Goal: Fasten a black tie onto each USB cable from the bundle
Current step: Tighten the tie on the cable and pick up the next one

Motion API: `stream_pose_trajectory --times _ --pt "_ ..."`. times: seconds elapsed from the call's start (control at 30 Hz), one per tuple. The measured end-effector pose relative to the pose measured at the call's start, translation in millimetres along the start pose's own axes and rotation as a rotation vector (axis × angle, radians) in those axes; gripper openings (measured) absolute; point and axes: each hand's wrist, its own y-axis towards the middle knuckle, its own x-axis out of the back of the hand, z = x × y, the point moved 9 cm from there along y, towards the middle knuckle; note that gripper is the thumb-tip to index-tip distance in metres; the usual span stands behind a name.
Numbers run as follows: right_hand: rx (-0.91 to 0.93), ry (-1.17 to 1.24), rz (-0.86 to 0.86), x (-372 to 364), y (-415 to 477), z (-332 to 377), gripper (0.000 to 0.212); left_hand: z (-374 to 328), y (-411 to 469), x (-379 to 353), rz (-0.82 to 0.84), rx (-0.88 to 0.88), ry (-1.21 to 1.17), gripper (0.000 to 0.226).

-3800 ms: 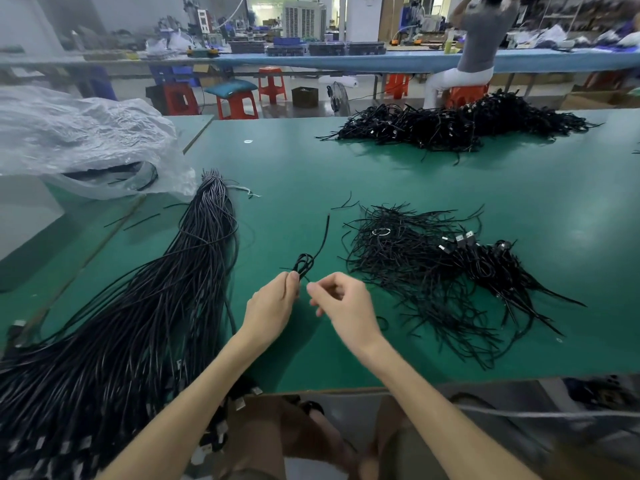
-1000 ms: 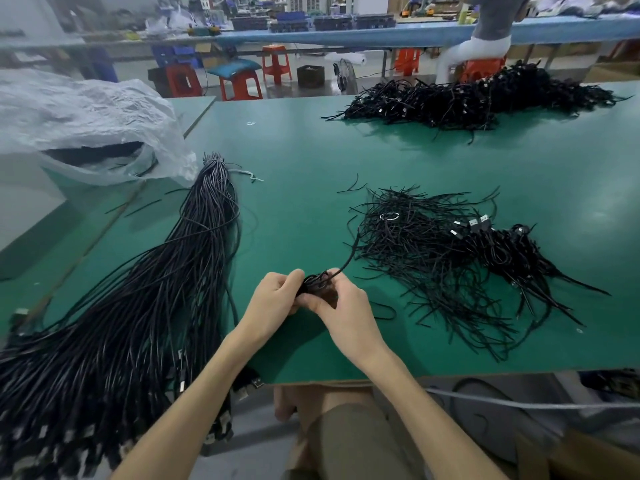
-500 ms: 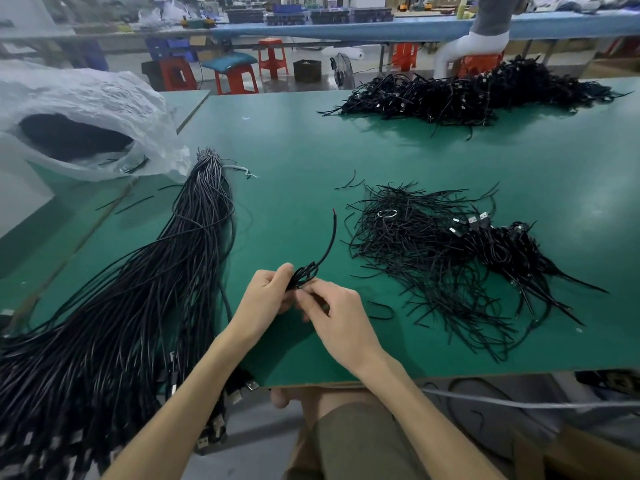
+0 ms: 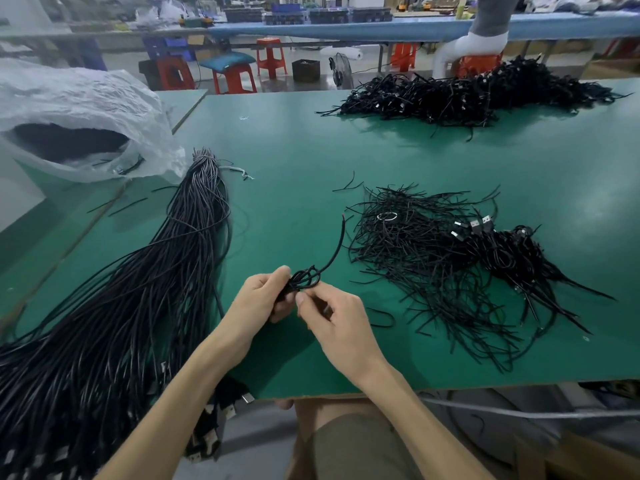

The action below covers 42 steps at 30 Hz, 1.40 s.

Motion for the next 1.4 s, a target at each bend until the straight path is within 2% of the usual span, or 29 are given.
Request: stream_pose_trajectory --times 0.13,0.2,0.3,0.43,0.57,0.63,0.73,0.8,0.87,0.97,1.0,1.07,1.13,1.2,1.3,1.4 --pt "-0.065 0.082 -0.015 6.1 -0.3 -11.2 0.028 -25.7 -7.8 2.0 0.087 -0.108 0.128 0.043" --pt "-0.09 0.144 -0.016 6.6 1.2 -13.1 0.028 -34.5 -10.2 8.3 0.114 -0.119 0.093 0.033" --pt "-0.127 0.235 0.011 3.4 1.7 -14.0 0.025 -40.2 -13.5 19.4 0.172 -0.117 0.044 0.036" --pt "-0.154 0.268 0.074 -0.2 2.0 -19.5 0.027 -46.0 -22.7 14.6 0.355 -0.182 0.076 0.034" --pt "-0.152 0.3 0.132 -4.1 1.4 -17.3 0.03 -51.8 -28.9 -1.9 0.483 -0.241 0.07 0.046" --pt "-0.127 0.302 0.137 -5.6 0.8 -13.5 0.03 -51.5 -23.8 -6.8 0.444 -0.248 0.187 0.045" --pt "-0.135 0.298 0.134 -7.8 -0.9 -13.7 0.029 -53.9 -11.9 -0.8 0.242 -0.318 0.611 0.036" --pt "-0.141 0.309 0.137 -9.1 -1.3 -13.8 0.03 -57.9 -9.3 4.1 0.145 -0.387 0.795 0.042" --pt "-0.138 0.323 0.137 -8.8 -1.2 -12.8 0.033 -58.9 -10.7 -0.2 0.16 -0.441 0.767 0.044" --pt "-0.131 0.324 0.134 -6.7 -0.4 -13.4 0.029 -46.4 -10.8 -11.0 0.302 -0.348 0.586 0.043" --pt "-0.126 0.312 0.132 -6.2 -0.3 -13.9 0.028 -43.8 -10.9 -11.3 0.3 -0.32 0.553 0.04" --pt "-0.127 0.295 0.123 -5.2 -0.2 -14.7 0.028 -44.9 -7.7 -5.4 0.214 -0.316 0.553 0.034" --pt "-0.124 0.303 0.109 -3.1 0.0 -14.3 0.025 -50.2 -6.1 0.0 0.134 -0.344 0.603 0.04" --pt "-0.119 0.31 0.091 -1.1 0.4 -14.3 0.024 -53.0 -5.2 -0.6 0.118 -0.358 0.608 0.041" --pt "-0.115 0.337 0.068 1.0 0.7 -15.4 0.029 -53.2 -2.9 -4.9 0.097 -0.333 0.547 0.029" --pt "-0.098 0.32 0.061 1.5 1.5 -14.7 0.03 -42.2 4.2 -3.1 0.098 -0.173 0.383 0.019"
